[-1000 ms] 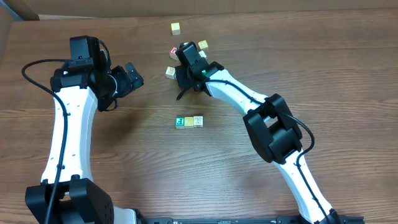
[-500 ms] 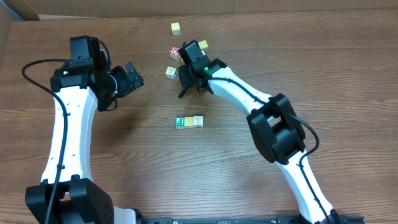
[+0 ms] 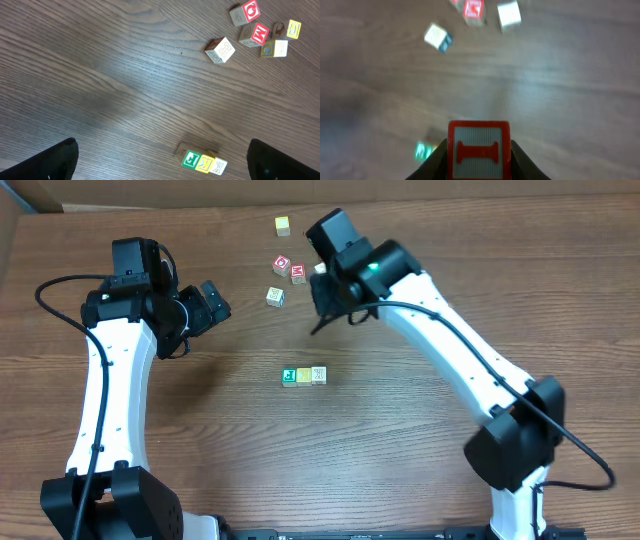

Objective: Flip 5 blocks
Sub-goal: 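Carry the red I block toward the row of placed blocks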

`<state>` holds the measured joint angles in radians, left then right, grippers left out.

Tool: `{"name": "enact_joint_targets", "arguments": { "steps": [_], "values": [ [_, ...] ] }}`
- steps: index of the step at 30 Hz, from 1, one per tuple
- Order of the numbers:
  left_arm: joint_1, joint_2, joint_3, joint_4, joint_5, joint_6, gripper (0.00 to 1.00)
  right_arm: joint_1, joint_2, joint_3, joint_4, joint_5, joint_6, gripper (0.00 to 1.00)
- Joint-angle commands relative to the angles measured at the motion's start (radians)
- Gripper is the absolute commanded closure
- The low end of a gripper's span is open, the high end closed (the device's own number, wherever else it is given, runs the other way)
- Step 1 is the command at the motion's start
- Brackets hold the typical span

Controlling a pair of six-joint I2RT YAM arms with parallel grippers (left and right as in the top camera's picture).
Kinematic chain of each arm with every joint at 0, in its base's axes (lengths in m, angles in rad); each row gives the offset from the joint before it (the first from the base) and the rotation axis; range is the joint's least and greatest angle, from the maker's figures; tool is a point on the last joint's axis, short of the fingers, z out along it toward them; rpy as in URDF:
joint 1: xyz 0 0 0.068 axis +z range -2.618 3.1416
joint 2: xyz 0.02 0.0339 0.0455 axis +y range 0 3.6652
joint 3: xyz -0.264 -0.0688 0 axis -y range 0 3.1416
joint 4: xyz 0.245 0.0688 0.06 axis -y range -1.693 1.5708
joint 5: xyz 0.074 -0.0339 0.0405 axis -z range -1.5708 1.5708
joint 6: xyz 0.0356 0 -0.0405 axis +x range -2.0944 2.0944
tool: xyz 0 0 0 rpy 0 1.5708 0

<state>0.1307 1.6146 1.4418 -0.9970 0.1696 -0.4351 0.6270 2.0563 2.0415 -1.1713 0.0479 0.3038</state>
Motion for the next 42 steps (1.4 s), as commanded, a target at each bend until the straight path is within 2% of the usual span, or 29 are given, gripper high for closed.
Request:
{"name": "enact_joint_targets", "arguments": {
  "steps": [1, 6, 12, 22, 29, 34, 42],
  "values": [
    [-0.006, 0.002, 0.006, 0.003, 0.004, 0.013, 0.0, -0.007, -0.01, 0.008, -0.11, -0.032, 0.053, 0.74],
    [-0.006, 0.002, 0.006, 0.003, 0.003, 0.013, 0.0, -0.008, -0.008, -0.056, -0.213, -0.024, 0.123, 0.74],
    [-0.006, 0.002, 0.006, 0.003, 0.004, 0.013, 0.0, -0.005, -0.008, -0.23, -0.185, -0.029, 0.233, 0.76],
    [-0.006, 0.002, 0.006, 0.003, 0.003, 0.013, 0.0, 0.002, -0.008, -0.558, 0.227, -0.069, 0.249, 0.75],
    [-0.006, 0.002, 0.006, 0.003, 0.003, 0.013, 0.0, 0.002, -0.008, -0.58, 0.273, -0.104, 0.249, 0.74],
    [-0.006, 0.002, 0.006, 0.003, 0.003, 0.013, 0.0, 0.002, -0.008, -0.58, 0.269, -0.117, 0.247, 0.56],
    [-0.006, 0.002, 0.006, 0.003, 0.003, 0.013, 0.0, 0.002, -0.009, -0.578, 0.251, -0.117, 0.246, 0.53]
  ]
}}
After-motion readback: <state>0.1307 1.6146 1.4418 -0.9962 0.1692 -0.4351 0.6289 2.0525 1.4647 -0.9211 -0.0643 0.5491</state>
